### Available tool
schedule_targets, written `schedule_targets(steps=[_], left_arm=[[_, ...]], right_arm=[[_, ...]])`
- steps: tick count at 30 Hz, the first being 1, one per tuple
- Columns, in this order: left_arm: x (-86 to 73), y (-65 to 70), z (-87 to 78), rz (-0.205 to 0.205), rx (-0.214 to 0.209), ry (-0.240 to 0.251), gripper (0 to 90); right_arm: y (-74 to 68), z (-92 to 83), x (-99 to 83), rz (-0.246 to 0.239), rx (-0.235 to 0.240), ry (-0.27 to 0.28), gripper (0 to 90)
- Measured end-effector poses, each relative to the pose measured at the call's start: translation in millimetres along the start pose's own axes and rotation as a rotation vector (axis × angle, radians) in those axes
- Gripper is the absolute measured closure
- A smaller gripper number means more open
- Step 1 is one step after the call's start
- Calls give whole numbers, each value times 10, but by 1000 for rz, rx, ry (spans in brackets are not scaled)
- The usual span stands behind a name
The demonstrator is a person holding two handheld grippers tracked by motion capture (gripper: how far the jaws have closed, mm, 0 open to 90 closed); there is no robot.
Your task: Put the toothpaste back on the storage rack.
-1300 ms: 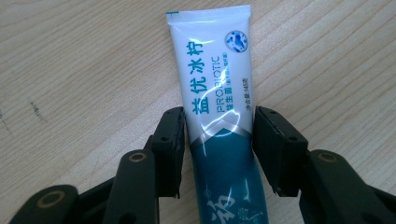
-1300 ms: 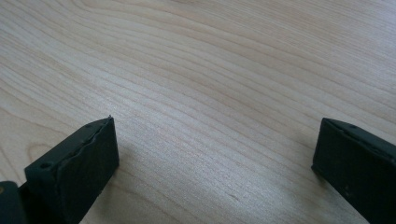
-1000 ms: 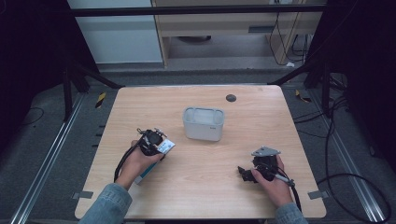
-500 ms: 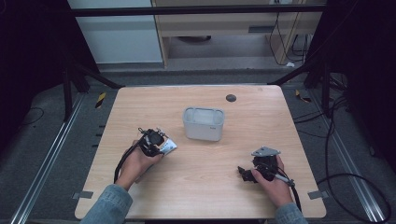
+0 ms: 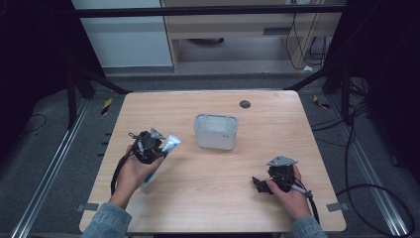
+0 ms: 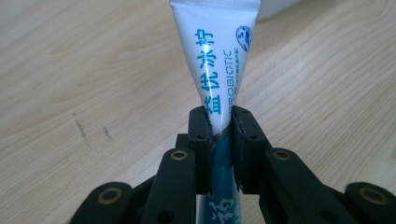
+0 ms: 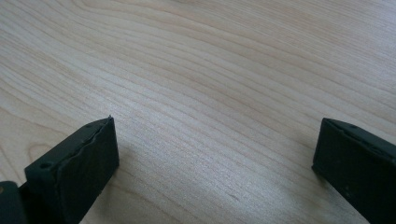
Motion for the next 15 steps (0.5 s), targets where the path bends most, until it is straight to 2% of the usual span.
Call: schedule_targets(steps=[2,3,4,6,10,15], left_arm=[[14,-53,-122,-31,4,49,792],[14,-53,-122,-31,4,49,792],[32,-88,-183,-33,19,70,792],[40,-99,-213,-35,18,76,792],[77,-111,-294,-36,25,98,792],[154,-106,-342,-21,35,103,792]], right_arm=[[6,3,2,-8,0,2,4],[6,3,2,-8,0,2,4],[6,3,1,-8,0,2,4],[-3,-3,1,4,6,-2,4],[6,3,2,-8,0,3,4],[5,3,1,-7,0,2,4]])
Point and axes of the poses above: each handheld gripper's, and its own axes: z roughly forward along the jaws, x roughly out of its top, y roughly to its right, the point moved 5 cm from there along z, roughly forward along the jaws, and after that the axes turned 11 degrees about z, right-handed, at the moved point
